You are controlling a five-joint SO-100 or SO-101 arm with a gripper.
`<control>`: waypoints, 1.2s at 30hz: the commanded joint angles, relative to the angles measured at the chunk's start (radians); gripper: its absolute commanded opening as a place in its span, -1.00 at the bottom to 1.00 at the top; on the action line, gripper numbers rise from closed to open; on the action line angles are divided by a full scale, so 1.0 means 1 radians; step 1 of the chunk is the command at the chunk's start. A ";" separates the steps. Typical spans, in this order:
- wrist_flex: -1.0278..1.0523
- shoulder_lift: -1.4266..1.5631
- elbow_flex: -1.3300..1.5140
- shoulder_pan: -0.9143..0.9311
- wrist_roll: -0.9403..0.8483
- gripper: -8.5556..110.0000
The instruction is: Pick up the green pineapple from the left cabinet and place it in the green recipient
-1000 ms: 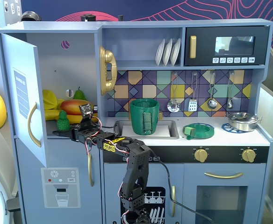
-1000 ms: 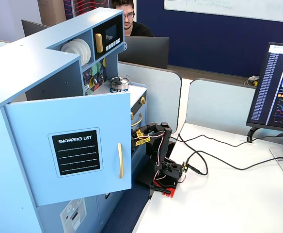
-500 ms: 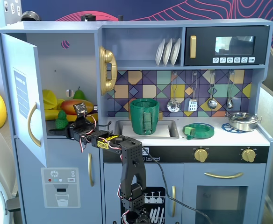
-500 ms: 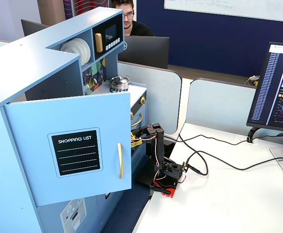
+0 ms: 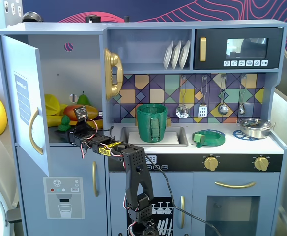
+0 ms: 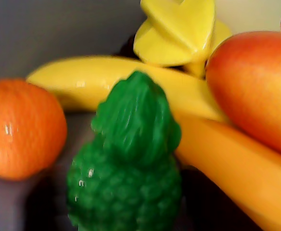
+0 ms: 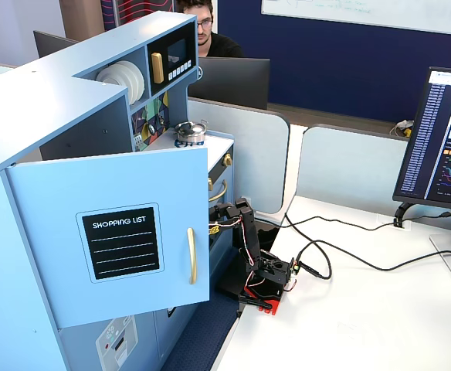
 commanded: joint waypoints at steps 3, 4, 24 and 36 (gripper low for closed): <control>0.043 0.035 -0.080 -0.002 -0.025 -0.86; 0.051 0.054 -0.074 0.000 -0.037 -0.86; 0.957 1.164 0.222 0.287 -0.193 -0.86; 0.778 0.836 -0.067 0.701 0.041 -0.86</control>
